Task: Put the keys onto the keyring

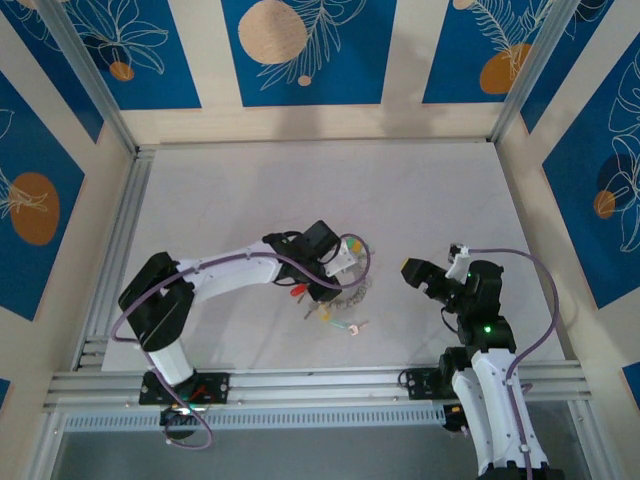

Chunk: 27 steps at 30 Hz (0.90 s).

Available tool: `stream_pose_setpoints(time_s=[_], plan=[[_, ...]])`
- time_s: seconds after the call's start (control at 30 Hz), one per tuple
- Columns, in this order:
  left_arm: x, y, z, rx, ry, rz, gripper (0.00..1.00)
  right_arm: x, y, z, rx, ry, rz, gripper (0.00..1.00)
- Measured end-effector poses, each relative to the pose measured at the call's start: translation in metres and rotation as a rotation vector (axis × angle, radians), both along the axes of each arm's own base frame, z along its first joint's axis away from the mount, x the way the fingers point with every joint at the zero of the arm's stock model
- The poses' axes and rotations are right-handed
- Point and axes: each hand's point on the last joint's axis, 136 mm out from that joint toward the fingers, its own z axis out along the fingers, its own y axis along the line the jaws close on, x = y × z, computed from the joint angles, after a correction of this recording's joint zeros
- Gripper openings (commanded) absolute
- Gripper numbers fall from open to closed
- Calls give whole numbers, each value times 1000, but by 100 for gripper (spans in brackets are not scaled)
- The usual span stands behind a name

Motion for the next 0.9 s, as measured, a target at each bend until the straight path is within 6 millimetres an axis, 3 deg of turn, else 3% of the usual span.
stream_pose_setpoints(time_s=[0.9], plan=[[-26, 0, -48, 101, 82, -53, 28, -2, 1, -7, 4, 20, 6, 86]])
